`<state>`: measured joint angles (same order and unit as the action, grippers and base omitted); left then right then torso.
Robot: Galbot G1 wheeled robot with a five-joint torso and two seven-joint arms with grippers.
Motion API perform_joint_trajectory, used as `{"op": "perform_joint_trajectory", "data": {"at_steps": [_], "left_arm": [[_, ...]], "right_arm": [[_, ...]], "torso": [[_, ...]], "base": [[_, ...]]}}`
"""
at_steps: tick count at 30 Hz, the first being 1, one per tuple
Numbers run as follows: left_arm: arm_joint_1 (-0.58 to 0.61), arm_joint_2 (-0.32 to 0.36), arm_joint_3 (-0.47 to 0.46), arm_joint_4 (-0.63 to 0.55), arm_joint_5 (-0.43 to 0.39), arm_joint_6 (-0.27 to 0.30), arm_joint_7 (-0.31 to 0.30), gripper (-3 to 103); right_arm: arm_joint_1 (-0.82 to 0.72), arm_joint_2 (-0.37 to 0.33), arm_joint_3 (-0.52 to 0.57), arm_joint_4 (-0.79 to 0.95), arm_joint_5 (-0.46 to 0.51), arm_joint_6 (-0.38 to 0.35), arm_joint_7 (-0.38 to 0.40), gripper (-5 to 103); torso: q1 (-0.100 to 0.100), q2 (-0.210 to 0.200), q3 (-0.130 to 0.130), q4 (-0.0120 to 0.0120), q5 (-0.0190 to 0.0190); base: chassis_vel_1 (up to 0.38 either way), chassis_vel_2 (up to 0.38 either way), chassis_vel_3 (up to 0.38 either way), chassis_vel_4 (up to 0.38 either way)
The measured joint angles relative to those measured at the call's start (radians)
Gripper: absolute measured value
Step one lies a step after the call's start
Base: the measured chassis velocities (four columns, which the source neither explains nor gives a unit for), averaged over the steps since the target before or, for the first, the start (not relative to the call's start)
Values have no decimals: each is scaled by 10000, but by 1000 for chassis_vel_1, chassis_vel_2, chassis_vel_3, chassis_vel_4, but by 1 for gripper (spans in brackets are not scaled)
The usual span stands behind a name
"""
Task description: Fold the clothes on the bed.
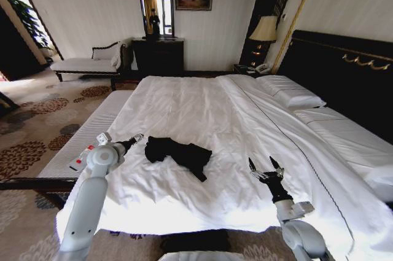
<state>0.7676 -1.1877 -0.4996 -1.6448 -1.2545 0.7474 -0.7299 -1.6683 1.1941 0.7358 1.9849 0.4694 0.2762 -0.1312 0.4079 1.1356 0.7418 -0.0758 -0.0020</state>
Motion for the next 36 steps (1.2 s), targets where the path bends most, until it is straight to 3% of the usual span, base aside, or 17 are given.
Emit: {"op": "perform_joint_trajectory", "data": {"at_steps": [2, 7, 17, 23, 31, 36], "left_arm": [[-792, -120, 386, 1094, 514, -28, 119, 100], [-1669, -451, 912, 2365, 1136, -56, 356, 100], [-2984, -1304, 1778, 4413, 1539, -91, 386, 100], [-3475, -1452, 2053, 5044, 1510, -102, 222, 103], [-3415, -1538, 2166, 5234, 1455, -110, 193, 99], [-3153, -1563, 2075, 5177, 1449, -112, 166, 90]], "right_arm": [[11, -19, -10, -1, 2, 17, -5, 100], [12, 50, -44, -49, -25, 63, -41, 100], [-39, 182, -77, -54, -148, 112, -83, 100], [-56, 196, -80, -83, -197, 136, -116, 100], [-49, 143, -88, -137, -210, 139, -135, 100], [-66, 158, -118, -182, -266, 172, -162, 100]], "torso": [[1, 0, 0, 0, 3], [0, 0, -1, 3, 4], [0, 0, -1, -1, 3], [-2, 2, -2, 2, 3], [-2, 2, -2, 1, 2], [-2, 2, -2, 1, 2]], "base": [[0, 0, 0, 0], [0, 0, 0, 0], [0, 0, 0, 0], [0, 0, 0, 0], [0, 0, 0, 0], [0, 0, 0, 0]]}}
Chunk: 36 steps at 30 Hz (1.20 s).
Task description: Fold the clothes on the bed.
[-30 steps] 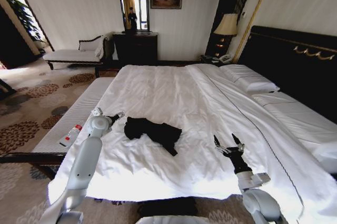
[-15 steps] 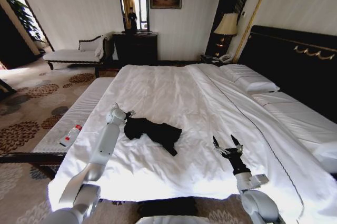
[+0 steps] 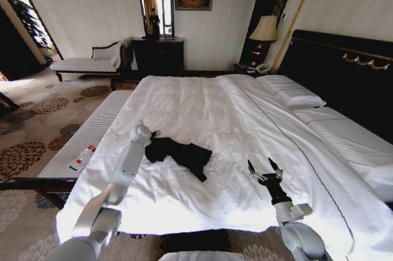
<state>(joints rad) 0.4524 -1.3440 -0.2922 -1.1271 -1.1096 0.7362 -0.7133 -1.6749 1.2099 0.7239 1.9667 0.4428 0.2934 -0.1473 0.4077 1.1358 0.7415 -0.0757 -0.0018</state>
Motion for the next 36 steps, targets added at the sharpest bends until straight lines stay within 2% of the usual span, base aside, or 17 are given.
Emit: {"op": "perform_joint_trajectory", "data": {"at_steps": [3, 7, 9, 13, 15, 19, 20, 23, 28, 29, 31, 32, 33, 36], "left_arm": [[133, 7, -76, -97, -49, -1, 76, 85], [323, 93, -173, -369, -97, -6, 242, 64], [336, 106, -183, -396, -109, -6, 246, 64], [430, 218, -260, -607, -244, -7, 248, 42], [442, 233, -270, -633, -250, -8, 248, 42], [582, 355, -375, -937, -267, -8, 247, 20], [582, 355, -375, -937, -267, -8, 247, 20], [799, 525, -459, -1556, -322, -9, 246, 4], [1124, 713, -543, -2370, -385, -9, 243, 1], [1565, 1011, -643, -3221, -394, -9, 258, 0], [2117, 1423, -758, -4103, -462, -9, 359, 0], [2786, 1871, -911, -4896, -544, -9, 519, 0], [2786, 1871, -911, -4896, -544, -9, 519, 0], [4081, 2528, -1344, -6304, -529, -9, 876, 0]], "right_arm": [[-2, -5, -2, -13, -18, 12, -6, 100], [-9, -35, -1, -51, -42, 50, -26, 100], [-9, -35, -2, -57, -49, 55, -30, 100], [-10, -14, -31, -72, -81, 84, -64, 100], [-7, -14, -33, -78, -86, 88, -72, 100], [1, -28, -31, -117, -112, 137, -101, 100], [1, -28, -31, -117, -112, 137, -101, 100], [-1, -28, -29, -148, -114, 172, -107, 100], [27, -19, -38, -175, -114, 193, -109, 100], [80, -16, -55, -214, -86, 232, -107, 100], [155, -41, -84, -281, -35, 279, -87, 100], [238, -78, -116, -360, 11, 321, -61, 100], [238, -78, -116, -360, 11, 321, -61, 100], [363, -117, -230, -409, 168, 332, 21, 100]], "torso": [[0, 0, 0, 1, -1], [0, 0, 0, 1, 0], [0, 0, 0, 0, 0], [0, 0, 0, 1, 0], [0, 0, 0, 1, 0], [0, 0, 0, 0, -1], [0, 0, 0, 0, -1], [0, -1, 0, -2, -1], [0, 0, 0, -4, -1], [0, 0, 0, -5, -1], [0, 0, -1, -3, 0], [-1, 1, -1, 1, 1], [-1, 1, -1, 1, 1], [0, 0, -1, 3, -5]], "base": [[0, 0, 0, 0], [0, 0, 0, 0], [0, 0, 0, 0], [0, 0, 0, 0], [0, 0, 0, 0], [0, 0, 0, 0], [0, 0, 0, 0], [0, 0, 0, 0], [0, 0, 0, 0], [0, 0, 0, 0], [0, 0, 0, 0], [0, 0, 0, 0], [0, 0, 0, 0], [0, 0, 0, 0]]}}
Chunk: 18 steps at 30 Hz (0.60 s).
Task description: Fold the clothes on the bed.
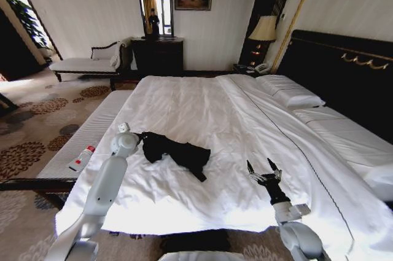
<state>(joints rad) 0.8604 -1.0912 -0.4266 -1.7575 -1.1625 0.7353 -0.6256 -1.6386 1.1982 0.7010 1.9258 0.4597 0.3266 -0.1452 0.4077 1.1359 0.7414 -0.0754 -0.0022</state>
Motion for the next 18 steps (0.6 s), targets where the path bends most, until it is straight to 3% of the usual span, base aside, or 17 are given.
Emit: {"op": "perform_joint_trajectory", "data": {"at_steps": [1, 2, 5, 7, 9, 10, 12, 16, 18], "left_arm": [[879, 352, -402, -833, 163, 0, 364, 0], [879, 352, -402, -833, 163, 0, 364, 0], [2241, 801, -1090, -1954, 550, -1, 1137, 0], [3267, 1097, -1397, -2573, 980, -56, 1647, 0], [3482, 1172, -1337, -2653, 1222, -120, 1807, 0], [3801, 1206, -1232, -2706, 1483, -194, 1954, 0], [4206, 1140, -1268, -2722, 1642, -241, 1989, 0], [4873, 933, -1529, -2631, 1862, -276, 1963, 0], [5207, 819, -1737, -2530, 1938, -276, 1925, 0]], "right_arm": [[51, -46, -179, 35, 190, -79, 152, 100], [51, -46, -179, 35, 190, -79, 152, 100], [74, -163, -503, 226, 497, -293, 235, 100], [-67, -161, -729, 471, 685, -431, 62, 100], [-293, -27, -732, 636, 729, -450, -74, 100], [-514, 135, -766, 842, 827, -507, -185, 100], [-557, 179, -992, 1053, 1028, -667, -210, 100], [-451, 107, -1392, 1253, 1434, -945, -28, 100], [-383, 39, -1587, 1282, 1585, -1066, 119, 100]], "torso": [[0, 0, 0, 2, 4], [0, 0, 0, 2, 4], [-1, 1, -1, -1, 4], [-2, 1, -1, 11, 4], [-2, 1, -1, 6, 6], [-2, 1, -1, -18, 3], [-1, 1, -1, -22, 0], [-1, 1, -1, 3, 3], [-1, 1, 0, 4, 3]], "base": [[0, 0, 0, 0], [0, 0, 0, 0], [0, 0, 0, 0], [0, 0, 0, 0], [0, 0, 0, 0], [0, 0, 0, 0], [0, 0, 0, 0], [0, 0, 0, 0], [0, 0, 0, 0]]}}
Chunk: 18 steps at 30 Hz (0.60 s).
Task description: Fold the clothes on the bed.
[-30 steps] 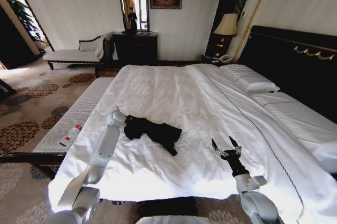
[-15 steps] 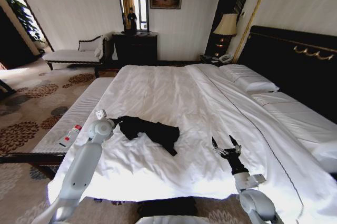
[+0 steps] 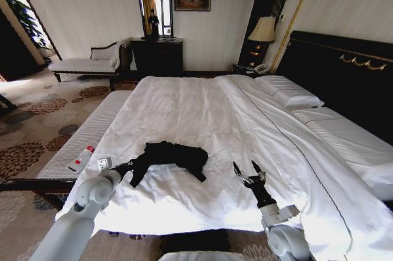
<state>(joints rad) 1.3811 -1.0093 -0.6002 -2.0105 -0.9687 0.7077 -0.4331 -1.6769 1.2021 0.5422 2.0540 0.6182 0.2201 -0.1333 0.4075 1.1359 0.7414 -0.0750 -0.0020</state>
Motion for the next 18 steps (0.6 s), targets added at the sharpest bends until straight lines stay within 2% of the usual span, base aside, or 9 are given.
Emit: {"op": "perform_joint_trajectory", "data": {"at_steps": [5, 8, 14, 16, 17, 18], "left_arm": [[679, -349, -933, 511, 146, -9, -102, 0], [803, -430, -1191, 524, 110, -20, -112, 0], [988, -508, -1838, 338, -101, -23, -169, 0], [1039, -482, -2099, 214, -256, -23, -248, 0], [1039, -482, -2099, 214, -256, -23, -248, 0], [1067, -480, -2196, 127, -304, -23, -273, 0]], "right_arm": [[305, -312, -402, -589, -340, -86, 321, 100], [440, -484, -540, -873, -400, -68, 428, 100], [1249, -1385, -1139, -1496, -136, -161, 604, 100], [1770, -1916, -1533, -1595, 25, -425, 898, 100], [1770, -1916, -1533, -1595, 25, -425, 898, 100], [2039, -2187, -1855, -1585, 190, -628, 1213, 100]], "torso": [[0, 0, 0, -8, 0], [0, -1, 1, -7, 1], [1, -1, 1, -8, 4], [2, -1, 1, -6, 2], [2, -1, 1, -6, 2], [2, -1, 2, -4, 2]], "base": [[0, 0, 0, 0], [0, 0, 0, 0], [0, 0, 0, 0], [0, 0, 0, 0], [0, 0, 0, 0], [0, 0, 0, 0]]}}
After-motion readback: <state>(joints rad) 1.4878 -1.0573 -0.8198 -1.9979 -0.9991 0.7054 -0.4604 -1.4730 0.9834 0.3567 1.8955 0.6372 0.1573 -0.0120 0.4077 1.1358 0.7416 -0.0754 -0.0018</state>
